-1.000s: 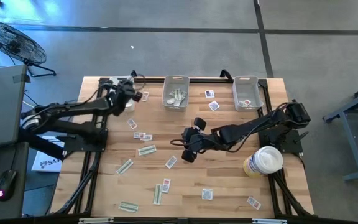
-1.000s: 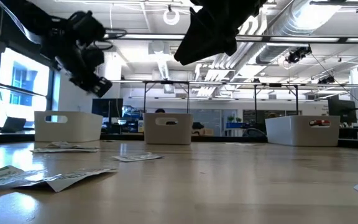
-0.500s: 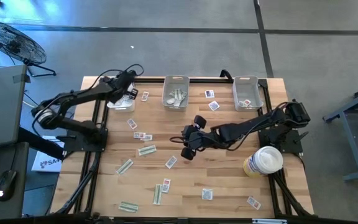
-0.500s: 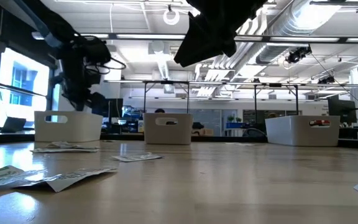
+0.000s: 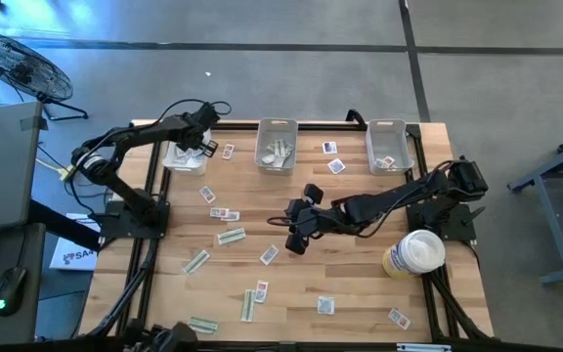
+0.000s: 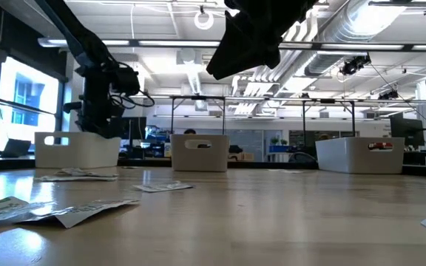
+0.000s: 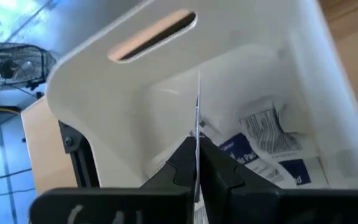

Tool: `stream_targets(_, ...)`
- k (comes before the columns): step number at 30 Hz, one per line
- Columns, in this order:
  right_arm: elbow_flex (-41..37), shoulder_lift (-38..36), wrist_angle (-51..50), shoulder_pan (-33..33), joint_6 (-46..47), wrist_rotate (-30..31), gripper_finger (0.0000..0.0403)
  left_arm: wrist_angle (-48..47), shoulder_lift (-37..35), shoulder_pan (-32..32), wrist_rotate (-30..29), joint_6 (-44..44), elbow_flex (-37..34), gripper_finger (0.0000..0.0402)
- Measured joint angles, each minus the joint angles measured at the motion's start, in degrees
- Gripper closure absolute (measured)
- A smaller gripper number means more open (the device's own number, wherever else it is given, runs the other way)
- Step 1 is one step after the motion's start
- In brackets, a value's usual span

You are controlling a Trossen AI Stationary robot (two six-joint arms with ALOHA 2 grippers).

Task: Pick & Place First Aid Supplies
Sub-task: Put the blue pad into the white bin, then put the orange pad into the right gray bin

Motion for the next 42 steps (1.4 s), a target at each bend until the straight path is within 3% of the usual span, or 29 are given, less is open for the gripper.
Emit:
stream_targets(11, 0.0, 0.0, 0.0, 0.0, 0.0, -1.3, 0.0281, -0.2, -0.5, -0.2, 0.3, 4.2, 0.2, 0.0324)
stream_targets(17, 0.0, 0.0, 0.0, -0.2, 0.2, -0.7, 0.0281, -6.0, -2.4, -0.2, 3.4, 4.1, 3.6, 0.0316)
stream_targets(20, 0.0, 0.0, -0.1, -0.4, 0.1, -0.4, 0.0281, -7.7, -3.4, -0.2, 10.0, 3.7, 4.7, 0.0315)
stream_targets(24, 0.0, -0.9, -2.2, -1.1, 0.0, 3.0, 0.0284, -8.1, -4.6, -0.5, 23.7, 5.4, 4.9, 0.0316)
stream_targets(27, 0.0, -2.0, -5.4, -3.4, 0.9, 5.9, 0.0292, -7.0, -5.5, -2.1, 28.7, 5.7, 4.9, 0.0316)
stream_targets(36, -0.1, -1.4, -16.5, -17.6, 7.6, -0.1, 0.0318, -5.6, -6.2, -7.5, 24.7, 5.9, 4.9, 0.0316)
stream_targets(42, -0.1, -1.4, -15.7, -22.4, 6.0, -0.7, 0.032, -5.4, -6.5, -7.7, 20.2, 6.1, 4.9, 0.0316)
